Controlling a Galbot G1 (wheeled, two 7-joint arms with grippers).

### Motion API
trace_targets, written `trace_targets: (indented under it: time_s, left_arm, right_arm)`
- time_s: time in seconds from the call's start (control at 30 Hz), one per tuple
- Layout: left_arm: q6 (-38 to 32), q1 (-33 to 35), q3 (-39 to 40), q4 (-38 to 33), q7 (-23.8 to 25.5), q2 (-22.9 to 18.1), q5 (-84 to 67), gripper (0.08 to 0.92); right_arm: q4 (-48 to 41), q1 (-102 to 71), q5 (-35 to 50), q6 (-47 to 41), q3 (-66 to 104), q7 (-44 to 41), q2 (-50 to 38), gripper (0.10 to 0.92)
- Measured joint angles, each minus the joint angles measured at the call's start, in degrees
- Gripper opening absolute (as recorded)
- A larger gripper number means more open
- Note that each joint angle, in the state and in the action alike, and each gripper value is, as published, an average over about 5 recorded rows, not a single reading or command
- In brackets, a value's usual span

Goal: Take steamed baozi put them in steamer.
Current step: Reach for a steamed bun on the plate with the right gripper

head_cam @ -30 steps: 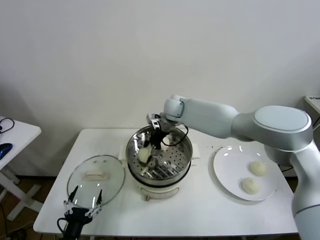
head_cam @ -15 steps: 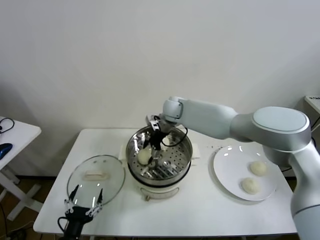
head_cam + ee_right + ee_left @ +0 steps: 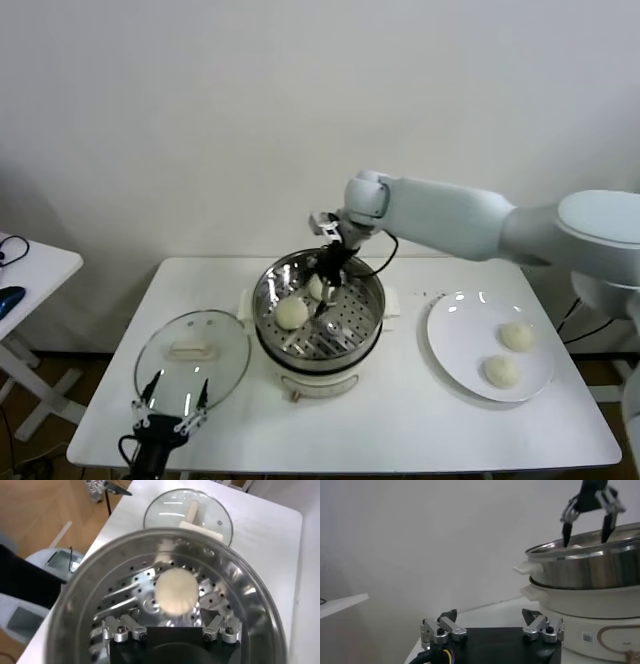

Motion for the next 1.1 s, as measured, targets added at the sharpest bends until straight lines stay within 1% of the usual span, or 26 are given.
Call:
trace_targets:
  time_s: [0.2, 0.33, 0.47, 0.63, 0.87, 1.1]
  left_arm:
    - [-0.05, -0.01, -0.2, -0.06, -0.81, 0.42, -0.5, 0.823]
    - [-0.1, 0.09, -0.33, -0.15, -1.18, 0.6, -0.68, 0.823]
    - [-0.09, 0.09, -0.32, -0.24, -1.19, 0.61, -0.64, 0.823]
    - [-0.01, 0.14, -0.28, -0.38, -1.08, 0.49, -0.28, 0.823]
    - [-0.04, 0.72, -0.27, -0.33, -1.03, -0.03, 0.14, 0.823]
    - [-0.2, 0.77, -0.37, 0.25, -1.07, -0.43, 0.17, 0.823]
  right_arm:
    - [6.26, 4.54, -3.12, 1.41, -0.91, -2.33, -9.26, 0.823]
    - [8.88, 5.55, -6.5, 2.58, -0.95, -3.58, -16.16, 0.823]
    - [10.22, 3.86, -11.42, 3.89, 0.52, -4.54, -23.03, 0.823]
    - [10.34, -2.3, -19.05, 5.76, 5.35, -5.65, -29.91, 0.823]
    - [7.94, -13.84, -29.54, 8.51, 14.64, -6.35, -34.66, 0.823]
    - [5.64, -23.67, -36.47, 9.6, 21.45, -6.39, -36.48, 0.823]
